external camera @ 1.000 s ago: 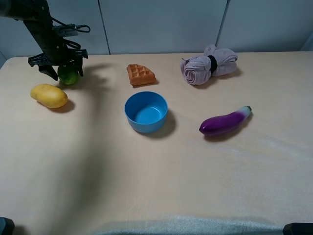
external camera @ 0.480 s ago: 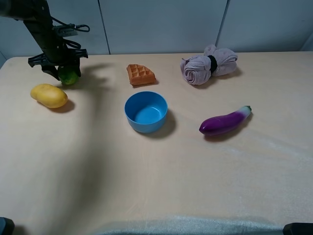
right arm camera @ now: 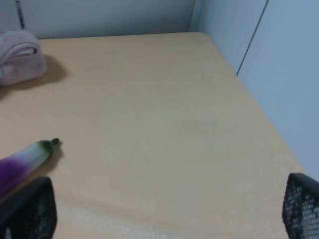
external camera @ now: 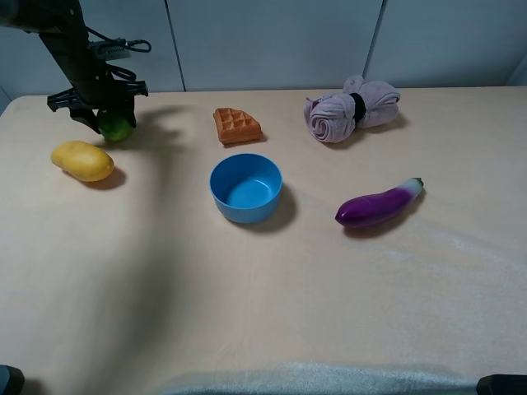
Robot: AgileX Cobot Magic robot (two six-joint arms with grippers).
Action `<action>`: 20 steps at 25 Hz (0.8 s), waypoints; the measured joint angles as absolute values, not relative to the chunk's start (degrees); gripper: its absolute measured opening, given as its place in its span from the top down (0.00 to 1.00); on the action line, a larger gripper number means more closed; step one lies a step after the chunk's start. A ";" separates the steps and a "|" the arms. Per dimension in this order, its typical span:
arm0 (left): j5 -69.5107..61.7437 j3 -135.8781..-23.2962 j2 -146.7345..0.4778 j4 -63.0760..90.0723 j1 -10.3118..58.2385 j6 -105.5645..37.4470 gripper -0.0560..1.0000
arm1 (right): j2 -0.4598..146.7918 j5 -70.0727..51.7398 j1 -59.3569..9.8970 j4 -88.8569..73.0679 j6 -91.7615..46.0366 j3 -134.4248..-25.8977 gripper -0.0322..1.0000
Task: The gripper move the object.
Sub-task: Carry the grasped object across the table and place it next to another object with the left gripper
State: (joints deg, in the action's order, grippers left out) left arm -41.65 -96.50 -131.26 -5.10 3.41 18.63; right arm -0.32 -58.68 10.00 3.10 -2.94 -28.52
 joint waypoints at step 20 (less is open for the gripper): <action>-56.38 -113.27 -128.84 -5.37 15.55 7.79 0.29 | -0.32 -58.68 10.00 3.10 -2.94 -28.52 0.30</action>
